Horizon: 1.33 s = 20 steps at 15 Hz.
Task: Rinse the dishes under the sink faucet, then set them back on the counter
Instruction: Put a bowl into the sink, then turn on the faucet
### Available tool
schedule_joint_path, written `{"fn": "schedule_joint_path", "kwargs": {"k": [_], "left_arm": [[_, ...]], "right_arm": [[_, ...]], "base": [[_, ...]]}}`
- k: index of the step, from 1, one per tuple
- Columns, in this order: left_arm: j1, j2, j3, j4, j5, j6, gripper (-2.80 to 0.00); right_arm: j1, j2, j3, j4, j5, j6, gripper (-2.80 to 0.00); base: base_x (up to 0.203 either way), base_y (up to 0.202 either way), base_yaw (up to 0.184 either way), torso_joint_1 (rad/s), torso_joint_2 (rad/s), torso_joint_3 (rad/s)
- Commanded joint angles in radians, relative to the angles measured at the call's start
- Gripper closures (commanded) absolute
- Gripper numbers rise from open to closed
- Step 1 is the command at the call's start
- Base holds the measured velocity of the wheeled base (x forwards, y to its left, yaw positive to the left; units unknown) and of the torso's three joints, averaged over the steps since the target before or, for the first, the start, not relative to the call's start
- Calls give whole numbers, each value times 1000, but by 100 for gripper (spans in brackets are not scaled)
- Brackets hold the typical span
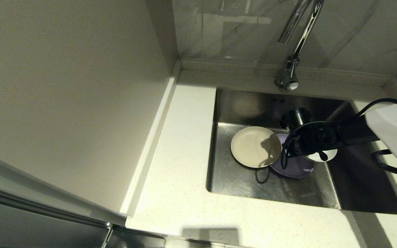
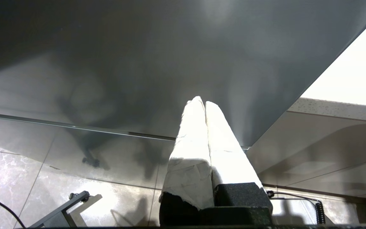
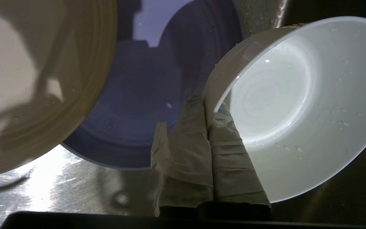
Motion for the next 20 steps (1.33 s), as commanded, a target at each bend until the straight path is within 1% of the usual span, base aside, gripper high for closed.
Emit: {"fn": "schedule_joint_path", "kwargs": {"k": [1, 2, 9, 11, 13, 16, 18, 20], "left_arm": [[1, -3, 0, -1, 0, 0, 0], [1, -3, 0, -1, 0, 0, 0], [1, -3, 0, -1, 0, 0, 0], [1, -3, 0, -1, 0, 0, 0], [-1, -3, 0, -1, 0, 0, 0], [1, -3, 0, -1, 0, 0, 0], [1, -3, 0, -1, 0, 0, 0], [1, -3, 0, -1, 0, 0, 0]], "right_arm": [[-4, 17, 4, 2, -3, -1, 0], [-4, 17, 1, 0, -3, -1, -280], [-5, -8, 3, 0, -3, 3, -280], [-17, -58, 13, 1, -3, 6, -280], [-32, -153, 49, 4, 6, 6, -280], [-72, -331, 115, 9, 81, 6, -280], [-155, -413, 130, 18, 154, 3, -280], [-219, -445, 86, 23, 220, 0, -280]], "base": [[0, 0, 0, 0, 0, 0], [0, 0, 0, 0, 0, 0], [0, 0, 0, 0, 0, 0], [0, 0, 0, 0, 0, 0], [0, 0, 0, 0, 0, 0], [0, 0, 0, 0, 0, 0], [0, 0, 0, 0, 0, 0], [0, 0, 0, 0, 0, 0]]}}
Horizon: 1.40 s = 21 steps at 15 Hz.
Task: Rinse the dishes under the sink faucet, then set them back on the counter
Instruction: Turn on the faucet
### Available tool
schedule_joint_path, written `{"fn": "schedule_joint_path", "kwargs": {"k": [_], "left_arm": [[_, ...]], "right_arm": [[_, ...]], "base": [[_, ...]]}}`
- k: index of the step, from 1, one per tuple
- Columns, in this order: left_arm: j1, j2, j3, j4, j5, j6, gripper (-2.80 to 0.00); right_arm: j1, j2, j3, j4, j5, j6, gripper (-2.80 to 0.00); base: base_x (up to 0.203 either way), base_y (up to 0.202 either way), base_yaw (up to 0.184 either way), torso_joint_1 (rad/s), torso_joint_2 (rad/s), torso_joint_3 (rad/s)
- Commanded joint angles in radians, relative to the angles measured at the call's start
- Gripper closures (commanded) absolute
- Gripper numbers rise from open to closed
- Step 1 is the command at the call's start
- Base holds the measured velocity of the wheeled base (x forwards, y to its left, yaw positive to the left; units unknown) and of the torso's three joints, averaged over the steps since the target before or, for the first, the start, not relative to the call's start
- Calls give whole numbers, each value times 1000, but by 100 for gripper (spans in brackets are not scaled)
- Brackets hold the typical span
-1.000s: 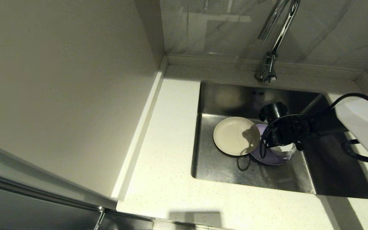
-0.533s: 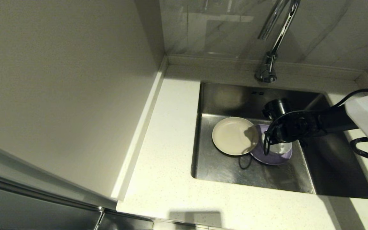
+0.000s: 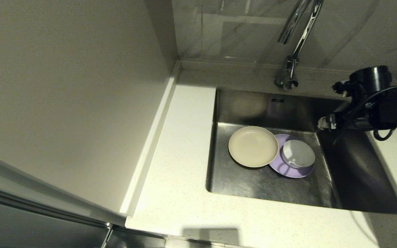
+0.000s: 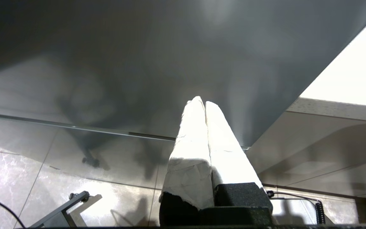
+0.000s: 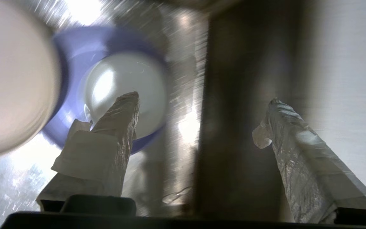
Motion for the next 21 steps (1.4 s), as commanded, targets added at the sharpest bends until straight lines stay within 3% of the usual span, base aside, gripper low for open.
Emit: {"fn": "schedule_joint_path", "kwargs": {"k": [1, 6, 7, 12, 14, 18, 21], "left_arm": [[0, -3, 0, 0, 1, -1, 0], [0, -3, 0, 0, 1, -1, 0], [0, -4, 0, 0, 1, -1, 0], [0, -3, 0, 0, 1, 1, 0], [0, -3, 0, 0, 1, 0, 0], [0, -3, 0, 0, 1, -1, 0], [0, -3, 0, 0, 1, -1, 0]], "right_arm": [[-52, -69, -57, -1, 41, -2, -280], [-72, -53, -122, -103, 104, -53, -280], [-83, -46, -137, -107, 132, -52, 0], [-97, -26, -162, -100, 174, -18, 0], [-97, -24, -157, -24, 193, 23, 0], [-98, -5, -241, 36, 253, 194, 0], [-82, 16, -422, 152, 311, 404, 0]], "base": [[0, 0, 0, 0, 0, 0], [0, 0, 0, 0, 0, 0], [0, 0, 0, 0, 0, 0], [0, 0, 0, 0, 0, 0], [0, 0, 0, 0, 0, 0], [0, 0, 0, 0, 0, 0], [0, 0, 0, 0, 0, 0]]}}
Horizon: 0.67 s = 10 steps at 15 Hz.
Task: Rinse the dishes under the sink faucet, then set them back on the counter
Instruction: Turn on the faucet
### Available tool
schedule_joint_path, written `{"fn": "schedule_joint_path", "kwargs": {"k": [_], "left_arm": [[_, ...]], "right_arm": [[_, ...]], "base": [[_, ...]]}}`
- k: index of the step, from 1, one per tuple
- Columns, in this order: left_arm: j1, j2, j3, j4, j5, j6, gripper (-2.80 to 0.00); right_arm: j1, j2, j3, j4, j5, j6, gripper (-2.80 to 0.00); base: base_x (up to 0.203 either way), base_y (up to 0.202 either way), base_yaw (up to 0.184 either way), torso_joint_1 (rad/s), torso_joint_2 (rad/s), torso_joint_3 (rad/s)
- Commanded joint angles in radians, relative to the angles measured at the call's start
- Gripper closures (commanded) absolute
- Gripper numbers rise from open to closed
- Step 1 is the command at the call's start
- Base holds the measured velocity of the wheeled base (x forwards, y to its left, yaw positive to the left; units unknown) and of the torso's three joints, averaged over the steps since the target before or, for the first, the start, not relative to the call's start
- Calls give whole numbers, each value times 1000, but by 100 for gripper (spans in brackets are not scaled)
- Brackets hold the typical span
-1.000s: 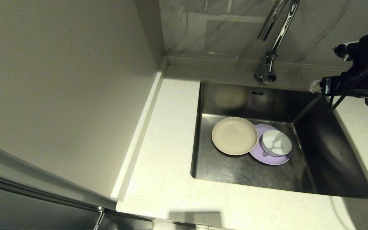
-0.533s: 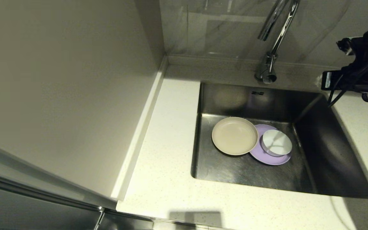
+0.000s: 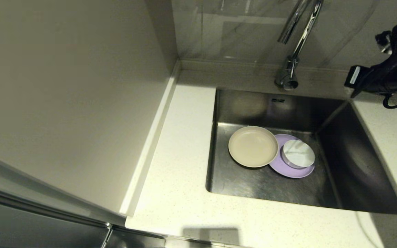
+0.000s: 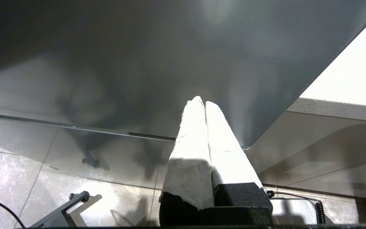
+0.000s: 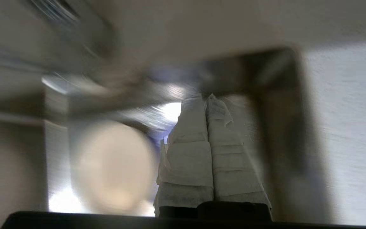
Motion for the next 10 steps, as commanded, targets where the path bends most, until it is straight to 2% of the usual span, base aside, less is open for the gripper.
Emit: {"fn": "schedule_joint_path", "kwargs": {"k": [1, 2, 3, 6, 7, 10], "left_arm": [[-1, -3, 0, 0, 0, 0, 0], [0, -3, 0, 0, 0, 0, 0], [0, -3, 0, 0, 0, 0, 0], [0, -3, 0, 0, 0, 0, 0], [0, -3, 0, 0, 0, 0, 0], [-1, -3, 0, 0, 0, 0, 0]], "right_arm": [[15, 29, -146, 102, 61, 146, 0], [26, 40, -183, 132, 93, 213, 0], [37, 47, -185, 95, 143, 247, 0], [37, 52, -182, -12, 386, 342, 0], [33, 54, -181, -65, 439, 394, 0], [32, 71, -162, -196, 462, 411, 0]], "base": [[0, 0, 0, 0, 0, 0], [0, 0, 0, 0, 0, 0], [0, 0, 0, 0, 0, 0], [0, 0, 0, 0, 0, 0], [0, 0, 0, 0, 0, 0], [0, 0, 0, 0, 0, 0]]}}
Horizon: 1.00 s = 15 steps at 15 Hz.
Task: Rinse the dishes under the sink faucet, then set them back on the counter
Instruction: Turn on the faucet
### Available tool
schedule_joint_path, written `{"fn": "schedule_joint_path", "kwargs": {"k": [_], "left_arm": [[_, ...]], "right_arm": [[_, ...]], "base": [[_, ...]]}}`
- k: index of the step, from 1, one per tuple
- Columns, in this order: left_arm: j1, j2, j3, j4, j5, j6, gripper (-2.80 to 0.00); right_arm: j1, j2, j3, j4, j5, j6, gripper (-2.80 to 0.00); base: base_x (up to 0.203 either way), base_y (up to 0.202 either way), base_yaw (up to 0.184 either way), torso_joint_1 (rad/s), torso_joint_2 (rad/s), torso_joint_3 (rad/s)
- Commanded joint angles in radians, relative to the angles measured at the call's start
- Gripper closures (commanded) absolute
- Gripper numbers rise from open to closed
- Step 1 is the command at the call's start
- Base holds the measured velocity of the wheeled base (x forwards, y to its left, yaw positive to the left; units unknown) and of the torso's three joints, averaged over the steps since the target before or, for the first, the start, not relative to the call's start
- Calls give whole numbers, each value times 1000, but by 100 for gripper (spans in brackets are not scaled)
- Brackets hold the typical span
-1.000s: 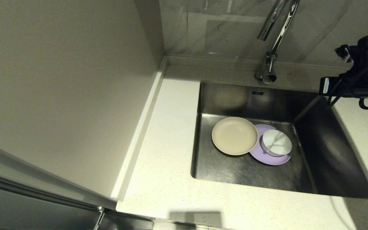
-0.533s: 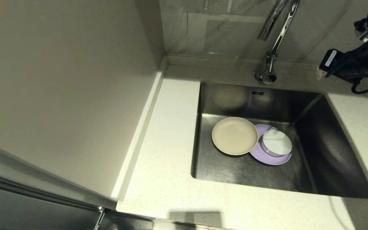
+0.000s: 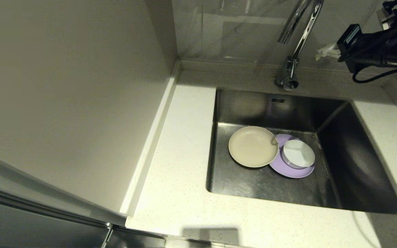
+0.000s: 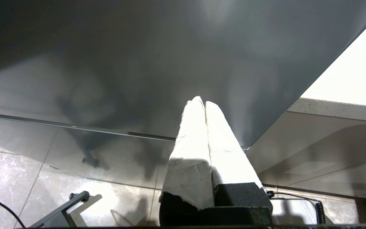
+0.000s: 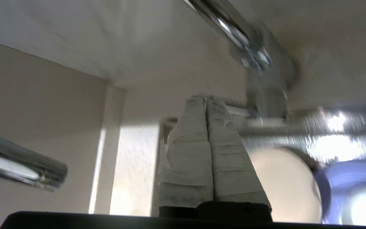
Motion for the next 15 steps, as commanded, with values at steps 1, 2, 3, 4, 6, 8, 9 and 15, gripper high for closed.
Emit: {"fn": "schedule_joint_path", "kwargs": {"k": [1, 2, 3, 4, 6, 8, 9, 15], "left_arm": [[0, -3, 0, 0, 0, 0, 0], [0, -3, 0, 0, 0, 0, 0], [0, -3, 0, 0, 0, 0, 0], [0, -3, 0, 0, 0, 0, 0], [-1, -3, 0, 0, 0, 0, 0], [0, -3, 0, 0, 0, 0, 0], [0, -3, 0, 0, 0, 0, 0], [0, -3, 0, 0, 0, 0, 0]], "right_arm": [[2, 26, 5, -56, 7, -1, 0], [3, 39, 2, -82, 9, -5, 0], [4, 58, -1, -113, 9, -22, 0], [11, 79, -1, -150, 9, -53, 0], [24, 125, -2, -202, 9, -109, 0], [40, 170, -3, -261, 9, -173, 0], [45, 189, -3, -296, 9, -202, 0], [63, 231, -9, -367, 58, -247, 0]], "base": [[0, 0, 0, 0, 0, 0], [0, 0, 0, 0, 0, 0], [0, 0, 0, 0, 0, 0], [0, 0, 0, 0, 0, 0], [0, 0, 0, 0, 0, 0], [0, 0, 0, 0, 0, 0], [0, 0, 0, 0, 0, 0], [0, 0, 0, 0, 0, 0]]}}
